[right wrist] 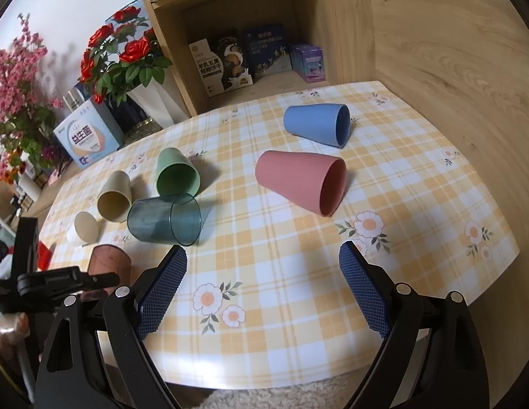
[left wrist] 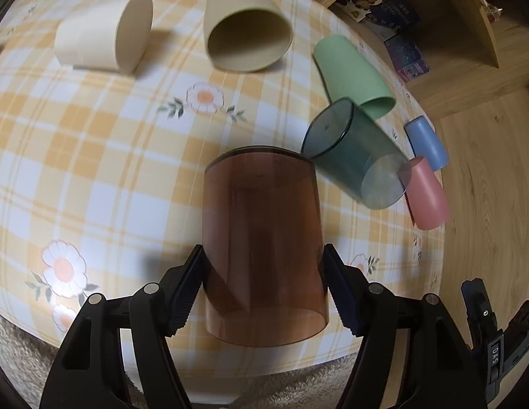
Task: Flip cup upside down
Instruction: 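Lift and turn the brown cup, stand it on the table, open left gripper, then withdraw the left tool while the right tool moves toward the brown cup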
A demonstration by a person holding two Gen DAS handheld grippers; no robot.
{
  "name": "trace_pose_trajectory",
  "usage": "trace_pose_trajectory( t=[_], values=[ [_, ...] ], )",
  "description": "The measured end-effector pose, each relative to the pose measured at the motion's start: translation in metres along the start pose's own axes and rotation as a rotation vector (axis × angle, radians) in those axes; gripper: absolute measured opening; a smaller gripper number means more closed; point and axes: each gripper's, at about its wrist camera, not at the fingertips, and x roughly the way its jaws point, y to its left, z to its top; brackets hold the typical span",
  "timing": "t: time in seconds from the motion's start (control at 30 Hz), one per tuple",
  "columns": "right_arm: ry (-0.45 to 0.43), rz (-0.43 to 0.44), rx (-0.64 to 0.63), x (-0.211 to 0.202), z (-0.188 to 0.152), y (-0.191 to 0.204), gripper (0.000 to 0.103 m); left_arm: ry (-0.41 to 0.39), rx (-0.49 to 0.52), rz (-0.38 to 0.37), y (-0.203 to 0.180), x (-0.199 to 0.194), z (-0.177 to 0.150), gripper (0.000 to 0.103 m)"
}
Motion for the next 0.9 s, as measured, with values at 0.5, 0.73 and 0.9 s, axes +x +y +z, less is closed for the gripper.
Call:
trace_pose_trajectory(
  t=[0.5,0.73,0.9],
  values=[
    [0.026,-0.003,-0.075,-0.002,0.004,0.036,0.088,-0.125,0.102,-0.004,0.007,-0.048,0.002,0.075],
    [0.038,0.015,-0.126,-0.003,0.006,0.062,0.088,-0.277,0.196,0.071,0.021,-0.093,0.005,0.081],
    [0.068,0.039,-0.157,0.002,0.005,0.081,0.088,-0.389,0.269,0.153,0.033,-0.124,0.003,0.088]
  ],
)
